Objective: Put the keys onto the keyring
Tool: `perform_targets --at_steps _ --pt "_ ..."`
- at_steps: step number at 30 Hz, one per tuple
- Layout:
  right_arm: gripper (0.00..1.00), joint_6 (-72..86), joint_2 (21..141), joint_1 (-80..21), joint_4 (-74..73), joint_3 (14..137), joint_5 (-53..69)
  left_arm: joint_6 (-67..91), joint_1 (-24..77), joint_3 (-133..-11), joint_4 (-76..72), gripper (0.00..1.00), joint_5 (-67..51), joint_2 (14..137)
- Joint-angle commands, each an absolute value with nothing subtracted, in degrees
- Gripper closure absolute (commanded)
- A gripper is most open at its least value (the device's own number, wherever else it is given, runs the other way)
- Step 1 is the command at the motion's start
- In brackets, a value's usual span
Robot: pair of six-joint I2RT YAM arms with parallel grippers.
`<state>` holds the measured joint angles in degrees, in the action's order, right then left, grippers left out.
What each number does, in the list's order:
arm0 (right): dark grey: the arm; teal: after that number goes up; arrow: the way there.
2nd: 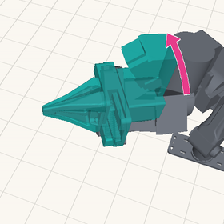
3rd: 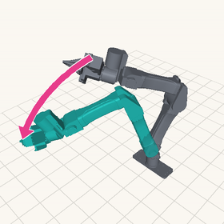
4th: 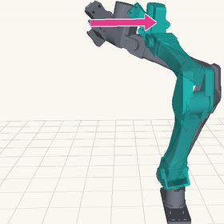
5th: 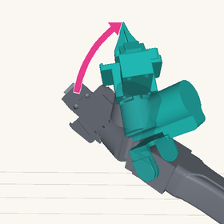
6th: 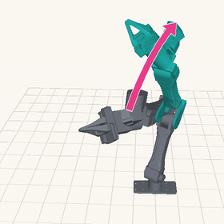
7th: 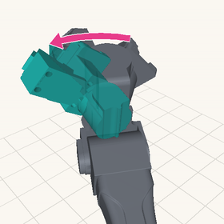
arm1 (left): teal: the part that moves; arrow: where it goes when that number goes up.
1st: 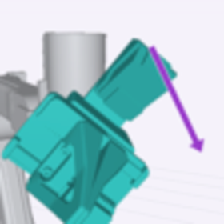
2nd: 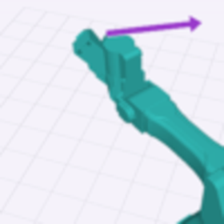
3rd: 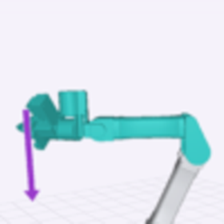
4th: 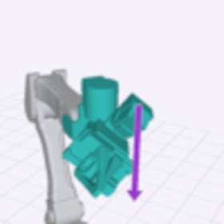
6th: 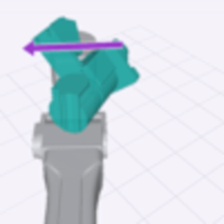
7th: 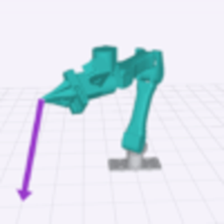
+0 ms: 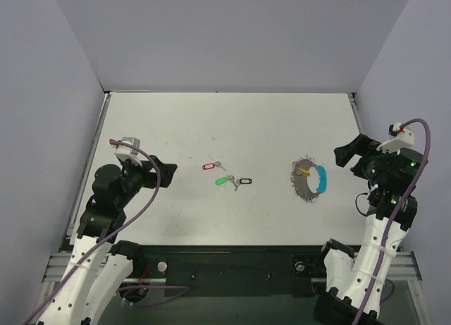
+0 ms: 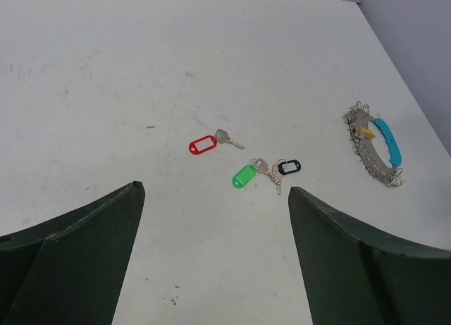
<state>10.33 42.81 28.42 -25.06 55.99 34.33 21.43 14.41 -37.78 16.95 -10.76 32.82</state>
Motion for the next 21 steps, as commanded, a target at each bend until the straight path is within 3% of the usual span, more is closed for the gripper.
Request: perform_targets --at_steps 1,21 --pt "0.14 12.6 41.1 28.6 -23.6 55.3 33.6 21.1 14.1 -38.1 18.5 0.06 -11.1 30.8" --pt "0.13 14.3 38.9 28.6 -21.8 52.0 30.4 21.0 14.2 -33.8 15.3 0.06 -11.6 27.3"
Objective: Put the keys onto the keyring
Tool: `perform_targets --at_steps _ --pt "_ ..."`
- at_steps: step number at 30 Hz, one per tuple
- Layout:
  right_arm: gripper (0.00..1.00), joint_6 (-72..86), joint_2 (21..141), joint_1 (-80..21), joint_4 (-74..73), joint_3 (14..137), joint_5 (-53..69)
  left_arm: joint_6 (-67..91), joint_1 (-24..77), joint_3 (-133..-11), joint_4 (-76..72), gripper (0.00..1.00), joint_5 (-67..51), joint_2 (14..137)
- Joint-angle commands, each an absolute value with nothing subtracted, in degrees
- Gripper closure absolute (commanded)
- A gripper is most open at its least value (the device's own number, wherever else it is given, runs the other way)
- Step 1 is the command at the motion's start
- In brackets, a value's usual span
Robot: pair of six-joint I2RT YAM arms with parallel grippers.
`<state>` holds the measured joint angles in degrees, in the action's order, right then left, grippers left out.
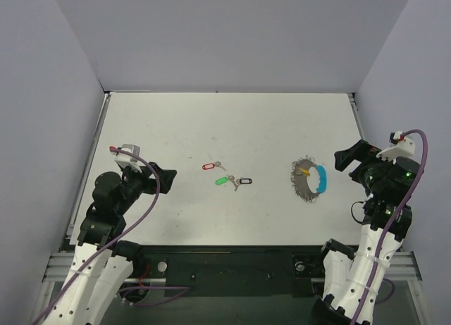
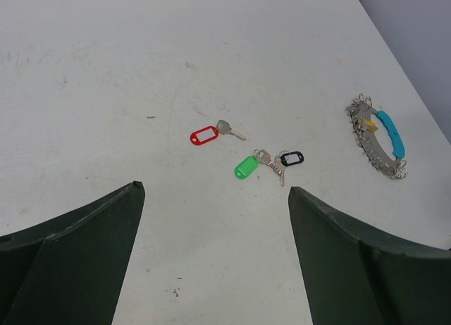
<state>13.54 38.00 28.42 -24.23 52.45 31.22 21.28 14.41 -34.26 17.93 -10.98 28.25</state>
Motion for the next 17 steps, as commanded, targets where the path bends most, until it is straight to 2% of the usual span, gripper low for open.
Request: perform_targets --at_steps 1,17 --pt "0.13 14.3 39.5 28.6 -21.5 52.0 30.3 21.0 14.2 -33.4 15.3 0.06 -11.6 27.1" --pt "0.12 15.6 38.8 28.6 -17.6 48.8 28.6 20.6 14.3 -32.3 16.7 0.06 -8.6 24.8"
